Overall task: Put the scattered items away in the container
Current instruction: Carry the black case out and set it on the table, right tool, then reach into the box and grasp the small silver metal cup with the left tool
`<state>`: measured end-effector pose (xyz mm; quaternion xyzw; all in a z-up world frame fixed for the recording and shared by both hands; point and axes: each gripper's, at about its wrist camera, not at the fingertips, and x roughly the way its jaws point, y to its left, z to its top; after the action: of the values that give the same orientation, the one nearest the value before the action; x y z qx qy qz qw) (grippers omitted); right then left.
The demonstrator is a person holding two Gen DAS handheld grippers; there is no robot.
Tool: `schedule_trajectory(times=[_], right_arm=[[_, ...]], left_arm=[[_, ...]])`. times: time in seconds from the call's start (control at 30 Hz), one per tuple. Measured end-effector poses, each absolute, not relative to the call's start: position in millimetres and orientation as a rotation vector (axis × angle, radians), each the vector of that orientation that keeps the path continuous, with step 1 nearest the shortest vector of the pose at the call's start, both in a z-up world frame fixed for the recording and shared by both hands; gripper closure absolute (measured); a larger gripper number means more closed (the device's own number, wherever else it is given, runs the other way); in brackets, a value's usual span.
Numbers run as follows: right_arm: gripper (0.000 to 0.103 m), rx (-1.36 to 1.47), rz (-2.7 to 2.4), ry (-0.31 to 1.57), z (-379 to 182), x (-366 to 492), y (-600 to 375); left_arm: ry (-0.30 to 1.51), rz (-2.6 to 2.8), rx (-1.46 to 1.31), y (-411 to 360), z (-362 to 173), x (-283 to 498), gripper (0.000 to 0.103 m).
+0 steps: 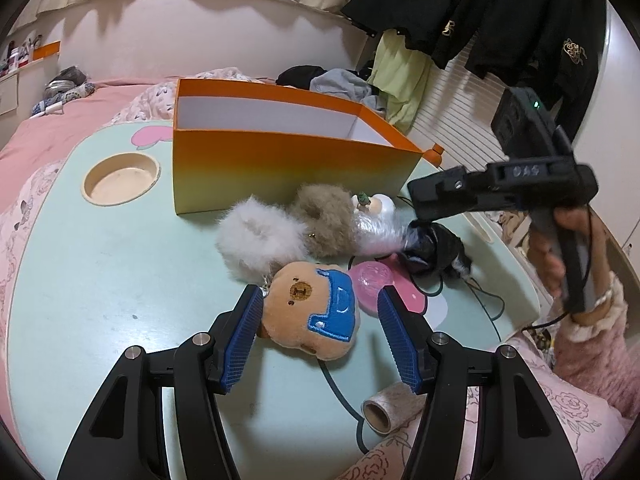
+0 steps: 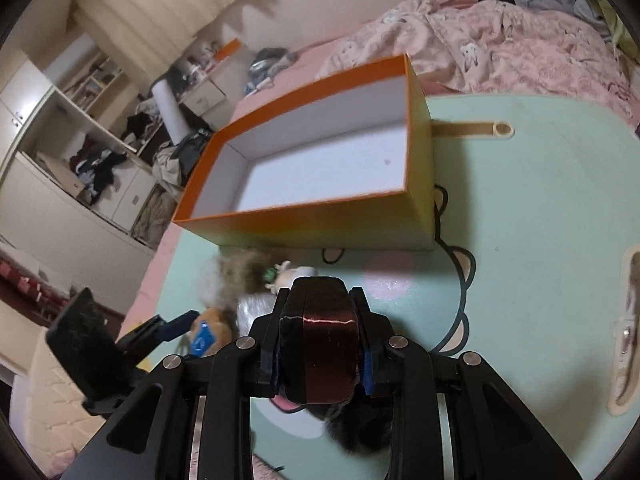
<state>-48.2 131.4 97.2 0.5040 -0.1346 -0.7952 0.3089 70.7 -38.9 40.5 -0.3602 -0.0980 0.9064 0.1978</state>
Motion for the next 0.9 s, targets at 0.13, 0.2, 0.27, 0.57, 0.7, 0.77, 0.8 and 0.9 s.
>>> schedule_trajectory(times=[0.13, 0.2, 0.27, 0.57, 0.7, 0.77, 0.8, 0.9], right_arm=[[0.076, 1.316, -2.055, -0.408, 74.0, -41.6, 131.6], [0.075, 1.298, -2.051, -0.411, 73.8, -39.9, 129.7], [0.074, 1.281, -2.065, -0.379, 77.3, -38.1, 126.2], [0.036, 1.038, -2.263, -0.323, 106.8, -11.5, 128.8], [0.022, 0.895, -2.44, -0.365, 113.4, 13.7, 142.0], [0.022, 0.871, -2.497, -0.381, 109.3, 23.2, 144.7], [0.022, 0.863, -2.51, -0.384, 107.1, 27.6, 144.2], [0.022, 0.848, -2.521, -0.364, 101.7, 39.1, 138.1]], left_arm=[[-0.284, 2.532, -0.994, -40.2, 42.7, 72.1, 0.043], [-0.289, 2.534, -0.989, -40.6, 44.2, 72.0, 0.043], [-0.29, 2.534, -0.988, -40.9, 44.8, 72.0, 0.043], [-0.281, 2.566, -0.937, -41.0, 57.3, 76.1, 0.043], [-0.26, 2.605, -0.858, -42.7, 79.7, 80.3, 0.043], [-0.201, 2.638, -0.837, -39.0, 95.5, 78.6, 0.043], [-0.161, 2.656, -0.828, -36.9, 104.7, 76.7, 0.043], [-0.044, 2.671, -0.858, -23.8, 137.2, 53.1, 0.043]])
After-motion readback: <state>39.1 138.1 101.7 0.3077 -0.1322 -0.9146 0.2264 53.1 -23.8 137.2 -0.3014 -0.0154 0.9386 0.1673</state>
